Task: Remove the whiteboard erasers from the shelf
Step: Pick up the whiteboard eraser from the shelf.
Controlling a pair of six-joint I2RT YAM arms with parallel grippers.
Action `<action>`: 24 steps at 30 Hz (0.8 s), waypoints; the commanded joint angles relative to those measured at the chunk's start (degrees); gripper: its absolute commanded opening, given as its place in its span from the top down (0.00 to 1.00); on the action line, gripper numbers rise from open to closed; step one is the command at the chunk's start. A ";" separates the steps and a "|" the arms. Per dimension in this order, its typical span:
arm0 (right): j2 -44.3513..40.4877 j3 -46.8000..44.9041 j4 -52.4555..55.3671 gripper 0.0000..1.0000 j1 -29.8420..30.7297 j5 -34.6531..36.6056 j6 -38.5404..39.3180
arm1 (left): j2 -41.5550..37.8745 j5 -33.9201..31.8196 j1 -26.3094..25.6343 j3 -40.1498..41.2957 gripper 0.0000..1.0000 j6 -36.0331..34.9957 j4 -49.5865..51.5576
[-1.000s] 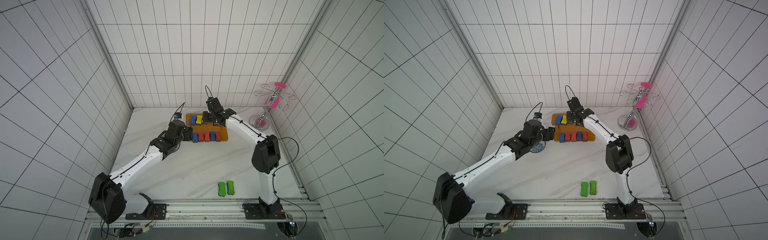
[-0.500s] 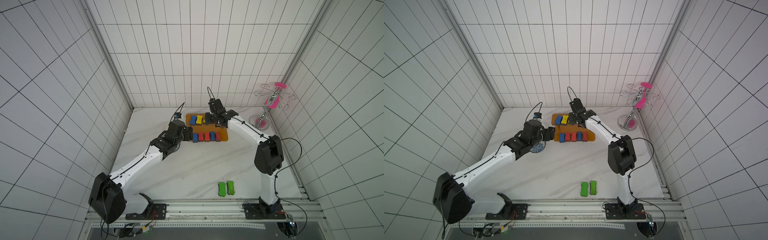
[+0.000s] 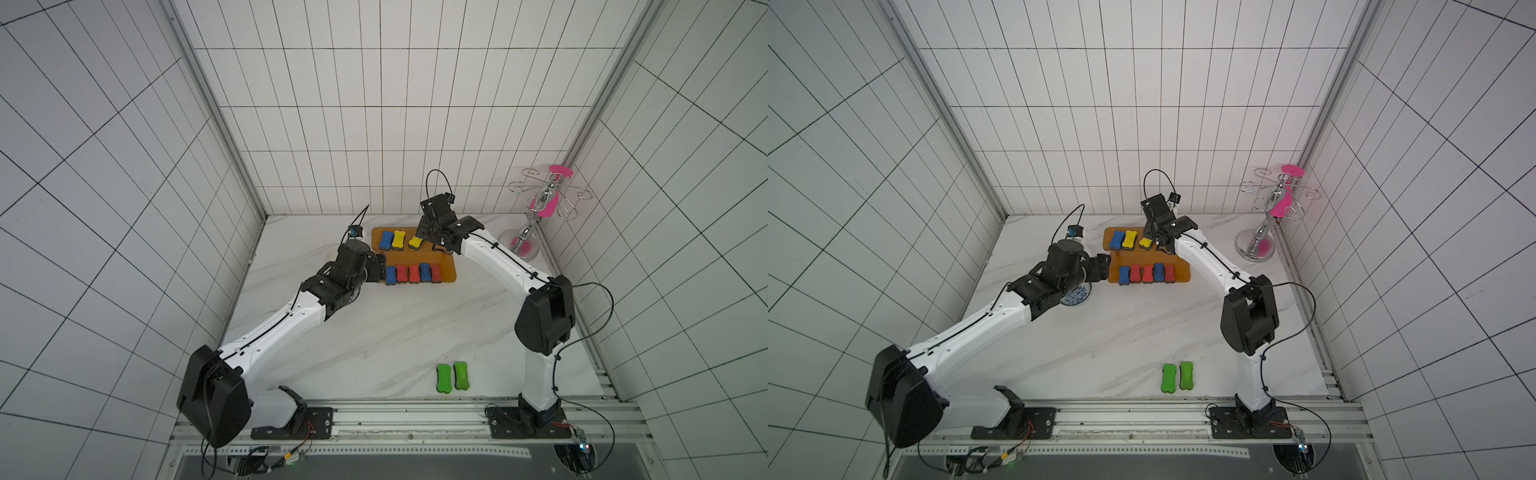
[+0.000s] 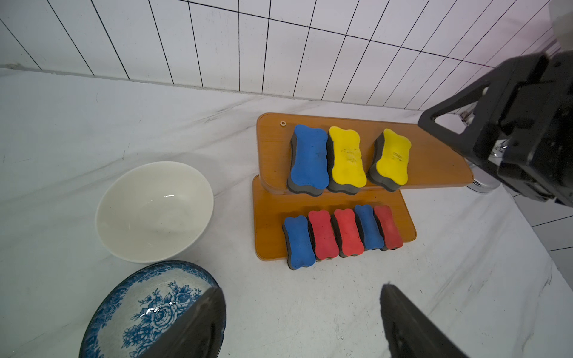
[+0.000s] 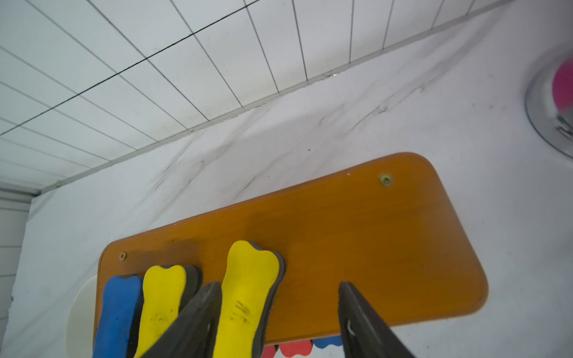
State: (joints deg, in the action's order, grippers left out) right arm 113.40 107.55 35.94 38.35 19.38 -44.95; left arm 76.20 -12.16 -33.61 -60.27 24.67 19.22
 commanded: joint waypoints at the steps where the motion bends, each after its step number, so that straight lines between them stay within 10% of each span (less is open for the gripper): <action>1: 3.64 6.21 5.44 0.36 1.49 5.08 -8.76 | -1.66 -1.28 -0.19 0.15 0.18 0.38 0.22; 24: 12.35 12.68 7.86 0.35 3.19 2.33 -1.94 | -2.29 -1.56 -0.22 0.42 0.17 1.00 0.47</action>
State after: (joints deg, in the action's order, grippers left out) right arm 124.22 118.15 42.00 40.93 21.47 -48.42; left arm 75.09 -13.08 -33.61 -60.27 25.32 19.53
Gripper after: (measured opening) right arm 0.647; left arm 0.829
